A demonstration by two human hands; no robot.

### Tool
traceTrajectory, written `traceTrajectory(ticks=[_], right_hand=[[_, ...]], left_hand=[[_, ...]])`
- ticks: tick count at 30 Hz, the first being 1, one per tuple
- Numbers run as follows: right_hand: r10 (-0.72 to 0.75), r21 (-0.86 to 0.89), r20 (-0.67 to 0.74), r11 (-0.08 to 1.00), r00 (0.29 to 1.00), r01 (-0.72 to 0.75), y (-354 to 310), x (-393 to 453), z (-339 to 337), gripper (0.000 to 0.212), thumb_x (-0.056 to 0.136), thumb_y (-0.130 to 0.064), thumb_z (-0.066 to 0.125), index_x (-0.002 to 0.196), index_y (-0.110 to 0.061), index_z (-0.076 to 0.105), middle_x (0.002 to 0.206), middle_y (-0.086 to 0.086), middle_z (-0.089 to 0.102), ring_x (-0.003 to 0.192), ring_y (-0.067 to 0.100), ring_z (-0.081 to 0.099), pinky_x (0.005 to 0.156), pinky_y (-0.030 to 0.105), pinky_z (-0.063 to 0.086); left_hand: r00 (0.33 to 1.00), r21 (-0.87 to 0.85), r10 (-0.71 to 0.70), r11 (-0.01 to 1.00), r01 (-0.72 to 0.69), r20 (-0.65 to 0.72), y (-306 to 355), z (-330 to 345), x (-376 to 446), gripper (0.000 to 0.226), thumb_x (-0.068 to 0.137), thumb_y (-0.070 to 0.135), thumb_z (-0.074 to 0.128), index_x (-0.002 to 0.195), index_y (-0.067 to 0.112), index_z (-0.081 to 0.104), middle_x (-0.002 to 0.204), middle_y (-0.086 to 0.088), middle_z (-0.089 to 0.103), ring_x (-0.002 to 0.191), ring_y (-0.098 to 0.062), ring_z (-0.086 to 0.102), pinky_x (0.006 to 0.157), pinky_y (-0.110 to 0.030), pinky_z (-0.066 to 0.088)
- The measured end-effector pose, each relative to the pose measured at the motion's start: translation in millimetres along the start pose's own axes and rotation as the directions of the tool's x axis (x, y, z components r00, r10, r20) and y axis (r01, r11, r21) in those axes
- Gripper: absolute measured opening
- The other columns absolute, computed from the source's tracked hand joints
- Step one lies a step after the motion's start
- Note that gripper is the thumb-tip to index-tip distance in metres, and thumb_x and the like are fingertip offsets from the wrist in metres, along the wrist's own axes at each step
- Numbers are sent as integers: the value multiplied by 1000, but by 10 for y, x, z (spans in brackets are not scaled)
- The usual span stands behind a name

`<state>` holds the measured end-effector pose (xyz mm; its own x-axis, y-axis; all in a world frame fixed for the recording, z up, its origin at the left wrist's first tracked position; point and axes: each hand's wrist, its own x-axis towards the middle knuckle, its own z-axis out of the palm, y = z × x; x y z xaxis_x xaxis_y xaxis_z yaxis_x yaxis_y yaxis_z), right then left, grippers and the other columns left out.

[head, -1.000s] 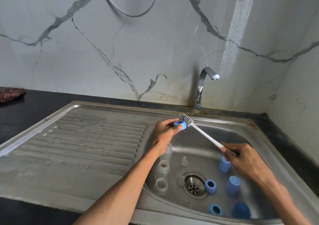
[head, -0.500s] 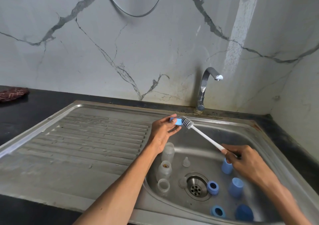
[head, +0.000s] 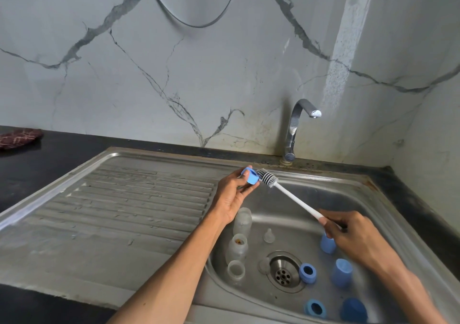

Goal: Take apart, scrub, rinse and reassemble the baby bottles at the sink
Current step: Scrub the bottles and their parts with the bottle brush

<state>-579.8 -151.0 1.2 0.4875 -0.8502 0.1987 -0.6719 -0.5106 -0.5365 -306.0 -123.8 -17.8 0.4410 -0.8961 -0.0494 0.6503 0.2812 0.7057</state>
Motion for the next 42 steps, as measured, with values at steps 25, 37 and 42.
traceTrajectory(ticks=[25,37,42], right_hand=[[24,-305,-113,950,993,-58,-73,-57,-80,38,96,-48,54,135,-45,56,101,-4,72,79,16,64,65,28,44],[94,-179,-34,979,995,-99,-53,-65,-65,37,94,-42,62,131,-45,59,83,-9,66,68,12,62,63,27,49],[111,-109,-77,987,991,-119,-34,-16,-30,34,93,-40,64,127,-44,62,79,-9,68,65,11,62,55,24,42]], left_hand=[[985,754,159,637,-159,74,-212,-124,109,21,84,6,76,104,11,71,91,-1,73,82,-9,68,90,-29,55],[982,555,170,811,-187,82,-178,-96,57,25,90,-10,63,114,-1,64,107,-20,68,94,-35,70,80,-36,61],[980,550,130,813,-191,149,-259,23,-22,21,92,-6,63,112,-5,68,105,-16,71,93,-32,73,86,-39,60]])
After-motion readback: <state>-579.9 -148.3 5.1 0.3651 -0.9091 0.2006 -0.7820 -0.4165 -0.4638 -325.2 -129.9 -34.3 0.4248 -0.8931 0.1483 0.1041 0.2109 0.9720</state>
